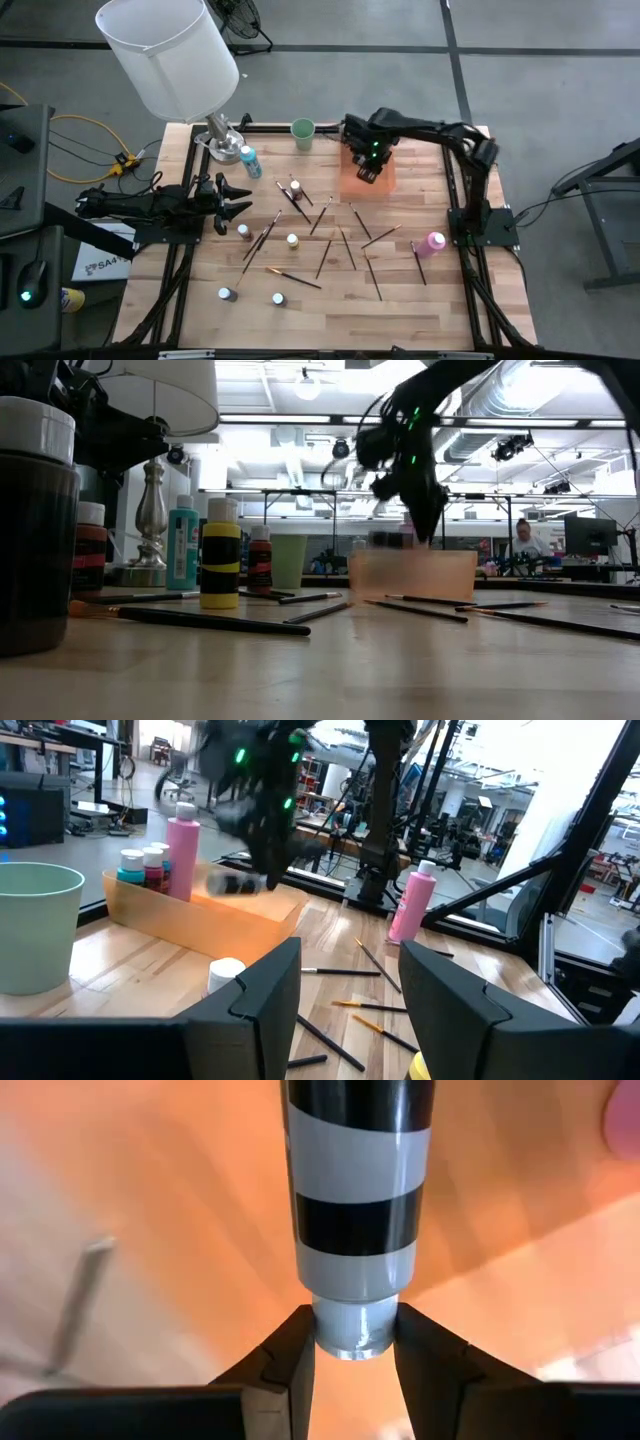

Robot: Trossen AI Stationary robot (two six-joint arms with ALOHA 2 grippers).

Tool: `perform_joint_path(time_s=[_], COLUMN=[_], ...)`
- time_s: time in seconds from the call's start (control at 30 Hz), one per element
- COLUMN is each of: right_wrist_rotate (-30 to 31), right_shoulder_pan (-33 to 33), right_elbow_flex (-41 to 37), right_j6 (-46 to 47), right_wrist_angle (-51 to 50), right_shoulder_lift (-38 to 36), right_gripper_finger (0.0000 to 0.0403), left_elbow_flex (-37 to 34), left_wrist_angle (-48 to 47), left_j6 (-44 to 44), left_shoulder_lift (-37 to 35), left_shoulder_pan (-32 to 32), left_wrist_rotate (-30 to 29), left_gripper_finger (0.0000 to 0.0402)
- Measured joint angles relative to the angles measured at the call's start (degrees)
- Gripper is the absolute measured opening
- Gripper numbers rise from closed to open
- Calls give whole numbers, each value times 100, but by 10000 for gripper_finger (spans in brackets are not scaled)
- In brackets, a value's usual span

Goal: Pick & Place Paint Supplies
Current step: Put the gray paint bottle into the orange bin

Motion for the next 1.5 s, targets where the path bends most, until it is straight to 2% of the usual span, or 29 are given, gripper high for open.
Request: perform_joint_path(time_s=[0.2,0.3,0.5,0.6,0.7,0.93,1.03,1.07,1.17,1.27,1.37,1.5], right_wrist_rotate=[-1513,-1889,-1934,-1935,-1991,-2058,-2139,-2230,-2605,-3181,-3820,-4950], right_shoulder_pan=[-109,-147,-142,-111,-106,-107,-108,-106,-108,-108,-107,-109], right_elbow_flex=[4,4,4,4,4,4,4,4,4,4,4,4], right_j6=[-329,-389,-250,-230,-145,-129,-197,-245,-270,-184,56,475], right_wrist_angle=[107,249,296,284,260,290,340,375,605,828,948,954], right_shoulder_lift=[-699,-825,-832,-834,-834,-854,-854,-854,-854,-856,-856,-843], right_gripper_finger=[105,105,105,105,105,105,105,105,105,105,105,111], left_elbow_flex=[0,0,126,129,136,142,179,211,314,713,1328,2556], left_wrist_angle=[0,9,48,367,825,972,1059,1057,994,1139,1356,1174], left_j6=[0,1,-22,-60,-511,-942,-1314,-1396,-1394,-1275,-479,1130], left_shoulder_lift=[1,0,2,2,0,0,63,196,850,1836,2976,4575], left_shoulder_pan=[0,-1,0,-2,-2,-2,0,1,0,0,0,4], left_wrist_rotate=[-1,-58,-15,-12,-11,-35,-758,-936,-949,-894,-1016,-1504], left_gripper_finger=[168,168,168,168,168,168,168,168,168,168,168,168])
